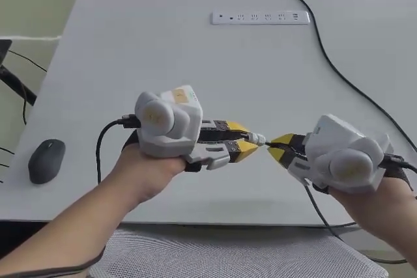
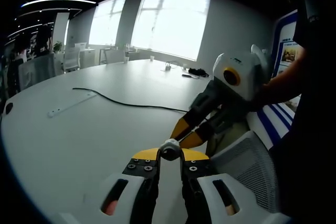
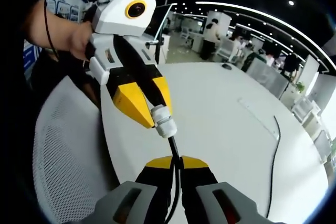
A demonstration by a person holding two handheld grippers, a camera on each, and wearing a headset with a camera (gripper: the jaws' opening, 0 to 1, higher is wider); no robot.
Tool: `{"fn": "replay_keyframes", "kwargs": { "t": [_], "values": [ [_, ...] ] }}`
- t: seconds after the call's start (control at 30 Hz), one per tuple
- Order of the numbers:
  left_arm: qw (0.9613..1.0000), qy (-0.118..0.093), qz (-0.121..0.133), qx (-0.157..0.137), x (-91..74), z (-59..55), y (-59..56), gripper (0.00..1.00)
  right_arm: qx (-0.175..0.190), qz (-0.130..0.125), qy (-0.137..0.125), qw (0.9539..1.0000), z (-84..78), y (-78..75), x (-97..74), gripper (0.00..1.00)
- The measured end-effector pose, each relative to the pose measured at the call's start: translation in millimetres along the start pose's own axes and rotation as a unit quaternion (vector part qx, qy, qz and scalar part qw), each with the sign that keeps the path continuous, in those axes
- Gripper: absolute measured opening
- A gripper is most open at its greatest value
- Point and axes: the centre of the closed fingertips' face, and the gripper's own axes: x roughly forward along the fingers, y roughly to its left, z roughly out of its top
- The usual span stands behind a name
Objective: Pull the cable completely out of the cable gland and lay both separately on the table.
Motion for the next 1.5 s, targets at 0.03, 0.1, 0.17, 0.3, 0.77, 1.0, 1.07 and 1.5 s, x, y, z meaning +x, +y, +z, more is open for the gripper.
{"fn": "replay_keyframes", "kwargs": {
  "t": [0.03,0.1,0.17,0.3,0.77,1.0,1.07,1.5],
  "values": [
    [1.0,0.0,-0.001,-0.001,-0.1,0.0,0.0,0.15,0.006,0.0,-0.001,1.0,-1.0,-0.5,-0.2,0.0],
    [1.0,0.0,0.0,-0.002,0.0,-0.6,0.5,0.15,0.017,0.001,0.001,0.9998,-4.4,-1.1,-0.2,0.0],
    [1.0,-0.001,0.001,-0.002,-0.2,-0.1,1.2,0.15,0.028,0.0,0.004,0.9996,-8.2,-2.5,-0.2,0.0],
    [1.0,-0.003,0.001,-0.003,-0.4,0.9,2.0,0.15,0.046,-0.001,0.01,0.9989,-16.1,-4.5,-1.0,0.0],
    [1.0,0.002,0.005,0.001,2.9,-1.1,1.5,0.15,0.068,0.003,0.01,0.9977,-24.9,-1.7,-2.6,0.0],
    [0.9999,-0.002,0.014,-0.002,-2.0,-0.3,3.8,0.15,0.058,-0.002,0.031,0.9978,-40.5,-3.0,-3.4,0.0],
    [0.9998,-0.008,0.014,-0.01,-3.3,2.4,5.1,0.15,0.065,-0.004,0.033,0.9973,-44.4,-4.3,-5.4,0.0],
    [1.0,0.003,0.001,-0.009,1.3,-7.6,-2.1,0.15,0.068,-0.013,0.036,0.9969,-42.6,-12.3,-8.0,0.0]
  ]
}}
